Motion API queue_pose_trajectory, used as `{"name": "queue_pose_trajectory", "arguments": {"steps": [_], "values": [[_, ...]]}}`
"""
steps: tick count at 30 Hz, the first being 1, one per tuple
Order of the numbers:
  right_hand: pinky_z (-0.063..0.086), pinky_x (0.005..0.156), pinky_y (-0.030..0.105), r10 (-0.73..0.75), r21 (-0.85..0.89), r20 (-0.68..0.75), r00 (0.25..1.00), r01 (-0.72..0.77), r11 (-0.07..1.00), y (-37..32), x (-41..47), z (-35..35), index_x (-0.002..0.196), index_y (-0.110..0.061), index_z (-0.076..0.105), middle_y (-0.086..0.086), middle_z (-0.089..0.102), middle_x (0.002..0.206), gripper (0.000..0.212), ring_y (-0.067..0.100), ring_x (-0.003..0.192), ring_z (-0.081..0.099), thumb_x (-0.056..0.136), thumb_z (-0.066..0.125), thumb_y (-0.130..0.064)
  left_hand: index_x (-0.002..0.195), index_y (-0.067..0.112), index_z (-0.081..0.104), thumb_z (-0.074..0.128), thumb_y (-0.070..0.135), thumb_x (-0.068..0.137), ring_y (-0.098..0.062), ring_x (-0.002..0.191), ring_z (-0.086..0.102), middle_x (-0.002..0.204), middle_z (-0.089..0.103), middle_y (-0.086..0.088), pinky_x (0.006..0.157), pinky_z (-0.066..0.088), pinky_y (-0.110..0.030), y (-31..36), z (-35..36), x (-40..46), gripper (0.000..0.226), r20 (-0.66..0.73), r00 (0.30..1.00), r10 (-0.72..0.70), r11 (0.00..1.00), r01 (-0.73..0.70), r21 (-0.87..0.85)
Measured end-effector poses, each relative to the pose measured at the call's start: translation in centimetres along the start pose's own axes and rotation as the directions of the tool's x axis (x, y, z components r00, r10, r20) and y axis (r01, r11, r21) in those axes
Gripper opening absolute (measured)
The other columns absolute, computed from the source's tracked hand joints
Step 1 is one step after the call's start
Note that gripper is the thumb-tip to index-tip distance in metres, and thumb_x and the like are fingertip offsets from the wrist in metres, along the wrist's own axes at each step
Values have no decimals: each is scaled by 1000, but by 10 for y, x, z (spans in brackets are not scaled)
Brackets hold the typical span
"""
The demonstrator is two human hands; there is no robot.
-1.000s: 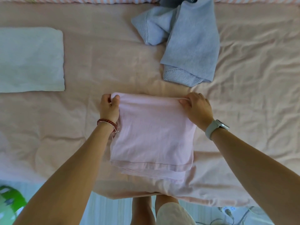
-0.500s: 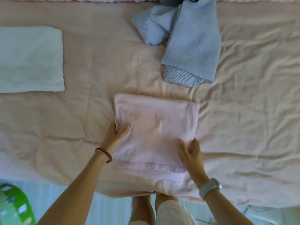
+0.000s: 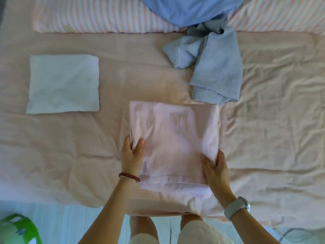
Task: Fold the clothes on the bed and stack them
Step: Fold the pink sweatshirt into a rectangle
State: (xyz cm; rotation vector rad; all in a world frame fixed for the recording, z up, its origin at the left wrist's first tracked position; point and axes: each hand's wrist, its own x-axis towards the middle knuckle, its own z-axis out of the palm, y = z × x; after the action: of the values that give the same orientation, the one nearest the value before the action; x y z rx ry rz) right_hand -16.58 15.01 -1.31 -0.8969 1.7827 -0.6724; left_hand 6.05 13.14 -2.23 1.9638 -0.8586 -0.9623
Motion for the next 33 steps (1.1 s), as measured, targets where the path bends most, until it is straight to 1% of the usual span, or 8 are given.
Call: {"name": "queue_pose_trajectory", "arguments": {"steps": [6,14,17,19,22,25,29,33], "values": [[42,58,14,-125,14,116,985,125,992,-97,11,118,109,-13,49,-7,57,83,21,9,70,55,91,55,-21,88,10,52,59,12,87,10,60,52,75,54,8,53,37,-4,35,-118,96,7,-195,977,91,995,-95,-11],[40,52,6,-266,122,180,947,247,961,-199,51,318,102,-15,45,-10,53,80,14,1,67,52,93,50,-24,98,11,54,52,18,91,-18,76,49,90,55,-6,57,40,-19,36,-258,274,10,-291,931,219,974,-193,117],[49,67,20,-92,9,259,961,93,996,-201,67,362,118,-18,42,-5,59,95,28,12,81,58,91,46,-26,126,5,46,44,24,95,-29,102,53,120,53,-15,82,42,-28,6,-273,317,36,-235,971,48,979,1,205],[46,88,38,8,-227,254,967,51,972,-194,69,378,133,-18,34,7,54,118,46,28,101,53,89,44,-27,143,11,28,43,30,95,-35,127,37,144,31,-17,101,33,-42,-18,-273,321,54,-227,973,-46,892,142,429],[31,99,42,-313,-571,109,943,317,757,-180,60,389,145,-17,22,11,34,141,62,31,125,34,90,47,-30,146,25,25,40,39,93,-34,139,17,153,19,-10,109,15,-53,-41,-261,303,56,-87,968,235,698,-105,709],[23,107,54,-623,-692,215,752,568,446,-176,62,396,145,-18,30,19,28,148,62,39,135,27,88,52,-27,144,30,30,35,46,85,-35,141,13,154,18,-8,109,10,-56,-58,-245,296,61,192,925,327,529,-347,775],[11,114,44,-364,-716,439,821,565,410,-157,77,401,147,-36,8,10,-6,156,61,35,142,1,94,39,-43,146,37,15,32,54,88,-26,143,1,157,3,-4,112,7,-54,-89,-239,295,63,235,954,186,523,-298,799],[7,115,40,-283,-695,500,819,574,434,-153,88,398,146,-40,0,6,-14,156,61,33,143,-4,96,33,-46,145,41,14,28,56,87,-25,142,1,156,4,-3,110,6,-53,-86,-238,299,61,263,954,147,494,-301,816]]}}
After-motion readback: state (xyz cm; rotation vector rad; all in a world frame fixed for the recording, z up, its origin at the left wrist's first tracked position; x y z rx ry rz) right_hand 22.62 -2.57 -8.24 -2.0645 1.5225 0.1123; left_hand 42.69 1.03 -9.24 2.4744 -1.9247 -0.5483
